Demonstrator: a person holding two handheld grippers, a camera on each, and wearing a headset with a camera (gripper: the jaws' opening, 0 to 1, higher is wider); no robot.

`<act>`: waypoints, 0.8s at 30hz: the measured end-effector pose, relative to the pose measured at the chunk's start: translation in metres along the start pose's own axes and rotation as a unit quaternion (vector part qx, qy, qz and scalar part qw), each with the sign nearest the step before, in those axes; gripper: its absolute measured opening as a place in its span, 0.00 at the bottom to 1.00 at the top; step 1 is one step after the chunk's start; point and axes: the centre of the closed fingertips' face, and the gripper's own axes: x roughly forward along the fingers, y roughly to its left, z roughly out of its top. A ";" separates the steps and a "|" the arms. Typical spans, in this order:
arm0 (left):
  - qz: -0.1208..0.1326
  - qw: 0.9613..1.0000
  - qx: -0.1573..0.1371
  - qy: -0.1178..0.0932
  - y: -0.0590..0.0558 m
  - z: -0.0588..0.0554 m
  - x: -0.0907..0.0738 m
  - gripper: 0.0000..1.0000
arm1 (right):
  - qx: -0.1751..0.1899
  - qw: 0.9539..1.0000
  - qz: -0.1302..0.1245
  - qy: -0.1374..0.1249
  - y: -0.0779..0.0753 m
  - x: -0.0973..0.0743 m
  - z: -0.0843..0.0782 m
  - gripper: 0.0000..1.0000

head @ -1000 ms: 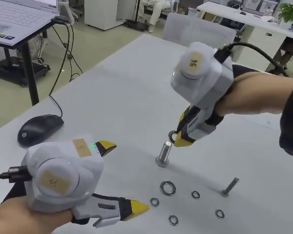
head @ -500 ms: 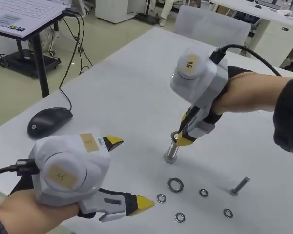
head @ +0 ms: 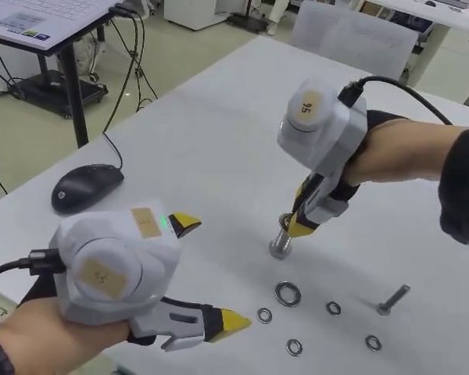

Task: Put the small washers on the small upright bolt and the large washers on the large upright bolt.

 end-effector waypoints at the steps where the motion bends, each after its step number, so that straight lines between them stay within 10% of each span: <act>1: 0.000 1.000 0.000 0.000 0.000 0.000 0.000 0.79 | 0.000 1.000 0.002 0.000 0.000 0.002 0.000 0.23; 24: 0.002 1.000 -0.003 0.003 0.001 -0.002 -0.002 0.78 | 0.009 1.000 0.023 0.020 0.002 0.038 -0.004 0.23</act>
